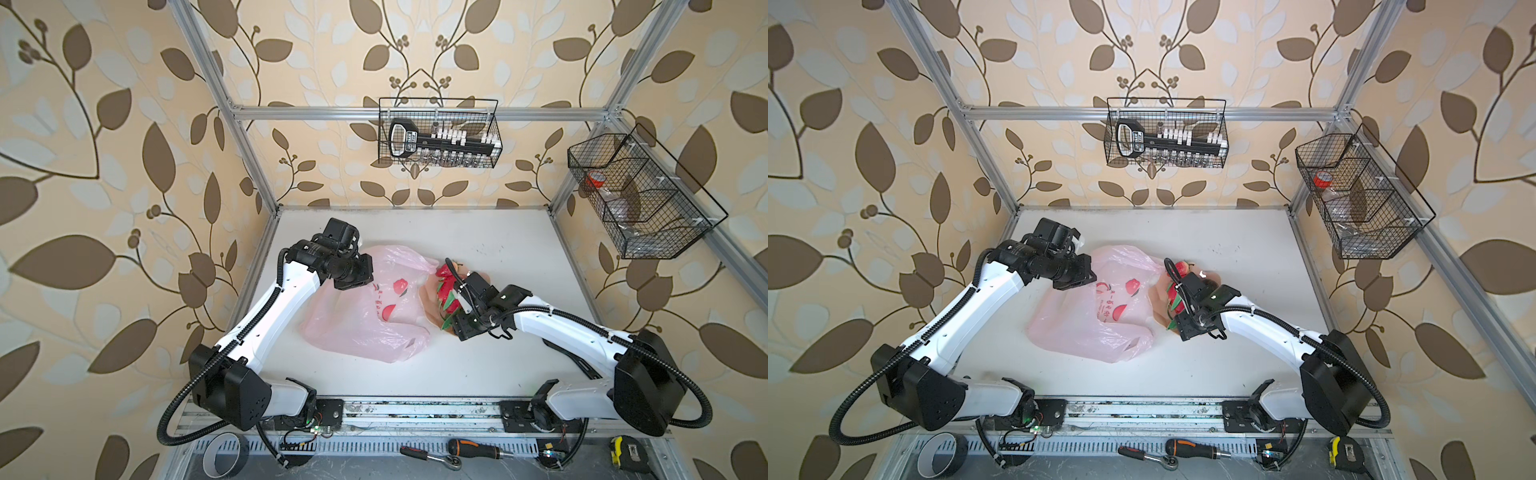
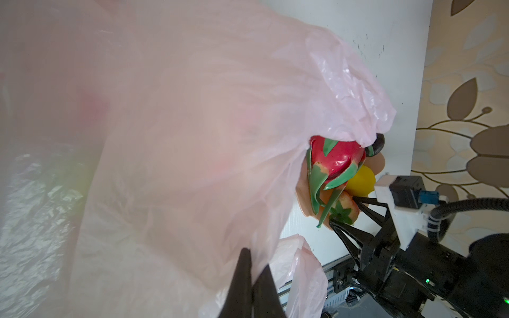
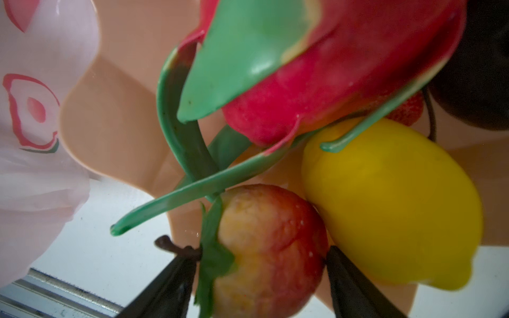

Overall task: Place the fruits into the plastic bag
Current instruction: Pick up the fruit from the plate.

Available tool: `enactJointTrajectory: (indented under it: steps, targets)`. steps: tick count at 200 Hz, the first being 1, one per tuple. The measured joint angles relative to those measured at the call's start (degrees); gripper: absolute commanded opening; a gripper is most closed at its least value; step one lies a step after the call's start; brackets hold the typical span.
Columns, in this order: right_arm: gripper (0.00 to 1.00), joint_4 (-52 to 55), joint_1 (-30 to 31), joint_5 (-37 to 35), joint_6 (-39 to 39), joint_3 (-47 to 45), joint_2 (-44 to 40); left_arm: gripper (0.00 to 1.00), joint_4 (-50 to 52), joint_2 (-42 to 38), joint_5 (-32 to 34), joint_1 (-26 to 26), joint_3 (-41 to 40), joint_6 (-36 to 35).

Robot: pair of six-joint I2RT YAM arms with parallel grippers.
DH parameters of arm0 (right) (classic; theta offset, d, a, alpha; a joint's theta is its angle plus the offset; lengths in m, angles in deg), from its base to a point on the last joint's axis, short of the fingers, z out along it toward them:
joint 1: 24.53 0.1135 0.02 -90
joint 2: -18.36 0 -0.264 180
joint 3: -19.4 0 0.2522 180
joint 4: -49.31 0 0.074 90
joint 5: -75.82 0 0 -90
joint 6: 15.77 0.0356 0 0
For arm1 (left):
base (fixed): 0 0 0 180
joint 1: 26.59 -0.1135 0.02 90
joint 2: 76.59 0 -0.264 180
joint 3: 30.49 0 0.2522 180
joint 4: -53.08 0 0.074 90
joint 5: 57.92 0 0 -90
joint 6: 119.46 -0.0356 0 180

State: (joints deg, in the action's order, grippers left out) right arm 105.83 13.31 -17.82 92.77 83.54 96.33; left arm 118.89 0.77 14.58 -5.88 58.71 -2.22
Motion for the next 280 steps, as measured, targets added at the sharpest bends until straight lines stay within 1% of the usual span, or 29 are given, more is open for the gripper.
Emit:
enactJointTrajectory:
  steps: [34,56,80,112,138,143,160,167,233,280]
  targets:
    - [0.72,-0.4,0.0,-0.2,0.0,0.0,0.1,0.0,-0.1,0.0,0.0,0.0,0.0,0.0]
    - [0.65,-0.5,0.0,-0.2,-0.3,-0.2,0.1,0.0,-0.2,0.0,0.0,0.0,0.0,0.0]
    - [0.64,-1.0,0.0,-0.3,-0.6,-0.2,0.1,0.0,-0.2,0.0,0.0,0.0,0.0,0.0]
    - [0.57,-1.3,0.0,-0.4,-0.7,-0.2,0.1,0.0,-0.2,0.0,0.0,0.0,0.0,0.0]
    - [0.55,-1.4,0.0,-0.4,-0.7,-0.2,-0.2,0.0,-0.3,0.0,0.0,0.0,0.0,0.0]
    - [0.53,-1.4,0.0,-0.4,-0.7,-0.2,-0.3,0.0,-0.3,0.0,0.0,0.0,0.0,0.0]
    - [0.52,-1.0,0.0,-0.4,-0.6,-0.2,-0.8,0.0,-0.3,0.0,0.0,0.0,0.0,0.0]
    - [0.5,-0.8,0.0,-0.4,-0.6,-0.2,-1.2,0.0,-0.3,0.0,0.0,0.0,0.0,0.0]
    - [0.48,2.8,0.0,0.0,0.4,0.7,-4.7,0.0,-0.5,0.0,0.0,0.0,0.0,0.0]
    - [0.48,5.2,-0.4,0.7,1.0,4.3,-8.2,0.0,-0.5,0.0,0.0,0.0,0.0,0.0]
